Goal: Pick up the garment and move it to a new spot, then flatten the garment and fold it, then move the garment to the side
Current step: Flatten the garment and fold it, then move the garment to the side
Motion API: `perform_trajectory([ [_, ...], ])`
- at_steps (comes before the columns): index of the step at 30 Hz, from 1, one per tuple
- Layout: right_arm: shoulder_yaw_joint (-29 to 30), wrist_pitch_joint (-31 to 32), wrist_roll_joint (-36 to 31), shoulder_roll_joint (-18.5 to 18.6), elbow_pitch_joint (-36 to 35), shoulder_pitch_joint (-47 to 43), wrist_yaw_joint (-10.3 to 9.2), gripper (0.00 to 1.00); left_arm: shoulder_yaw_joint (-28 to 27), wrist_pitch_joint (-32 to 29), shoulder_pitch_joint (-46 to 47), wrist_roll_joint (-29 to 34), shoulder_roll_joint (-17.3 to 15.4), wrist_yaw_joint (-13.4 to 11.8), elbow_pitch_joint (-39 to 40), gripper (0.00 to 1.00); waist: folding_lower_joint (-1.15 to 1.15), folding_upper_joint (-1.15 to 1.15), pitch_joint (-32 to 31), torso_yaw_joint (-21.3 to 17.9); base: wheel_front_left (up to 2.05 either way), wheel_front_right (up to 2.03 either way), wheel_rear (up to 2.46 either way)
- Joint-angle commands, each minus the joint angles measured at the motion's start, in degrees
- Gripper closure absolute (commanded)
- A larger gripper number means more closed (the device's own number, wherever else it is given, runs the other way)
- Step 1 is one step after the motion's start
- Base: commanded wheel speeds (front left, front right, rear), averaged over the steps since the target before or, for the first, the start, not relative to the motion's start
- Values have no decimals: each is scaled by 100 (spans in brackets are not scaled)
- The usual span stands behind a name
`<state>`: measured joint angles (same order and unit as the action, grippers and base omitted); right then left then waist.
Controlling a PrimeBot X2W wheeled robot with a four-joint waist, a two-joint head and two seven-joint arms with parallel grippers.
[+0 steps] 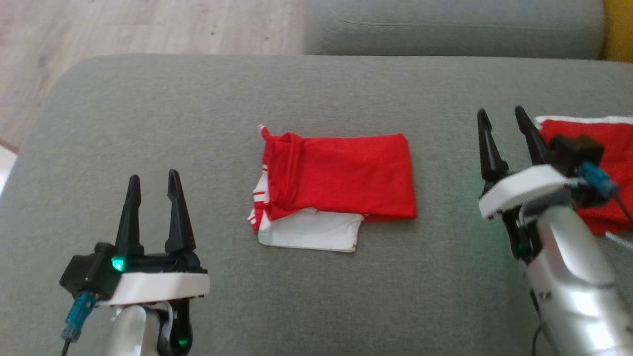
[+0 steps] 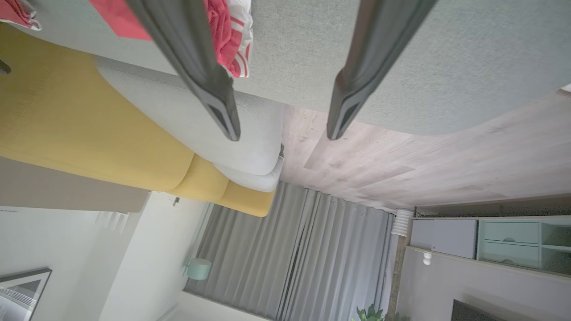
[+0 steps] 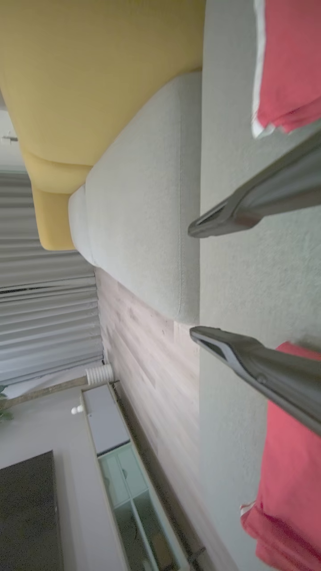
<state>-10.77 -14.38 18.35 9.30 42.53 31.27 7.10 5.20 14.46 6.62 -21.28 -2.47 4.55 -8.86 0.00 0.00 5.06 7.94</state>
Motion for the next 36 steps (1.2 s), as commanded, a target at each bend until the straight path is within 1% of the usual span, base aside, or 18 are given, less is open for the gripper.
perform_trajectory([
  [1,39,-62,-222,-122,-328,-45,39,0,-218,54,263,13,-41,-7,220,0,0,0,37,-139,0,0,0],
  [6,622,-62,-929,-395,-1041,-681,39,0,-236,54,303,76,-41,12,220,0,0,0,59,-345,0,0,0],
  [11,898,-62,-1345,-596,-1665,-1273,39,0,-226,54,287,193,-41,76,138,0,0,0,79,-488,0,0,0],
  [14,1001,-62,-1420,-633,-1897,-1530,39,0,-252,54,240,300,-41,110,96,0,0,0,90,-577,0,0,0],
  [17,879,-62,-1214,-639,-2044,-1664,39,0,-294,54,175,294,-41,122,96,0,0,0,116,-654,0,0,0],
  [22,850,-62,-1099,-641,-2135,-1712,39,0,-284,54,130,413,-41,136,101,0,0,0,118,-697,0,0,0],
  [27,894,-62,-1177,-641,-2175,-1684,39,0,-287,54,153,399,-41,143,105,0,0,0,155,-656,0,0,0],
  [30,866,-62,-1199,-641,-2166,-1643,39,0,-253,54,179,412,-41,154,94,0,0,0,191,-577,0,0,0],
  [36,616,-62,-1159,-642,-1776,-1440,39,0,-125,54,245,378,-41,173,34,0,0,0,319,-290,0,0,0],
])
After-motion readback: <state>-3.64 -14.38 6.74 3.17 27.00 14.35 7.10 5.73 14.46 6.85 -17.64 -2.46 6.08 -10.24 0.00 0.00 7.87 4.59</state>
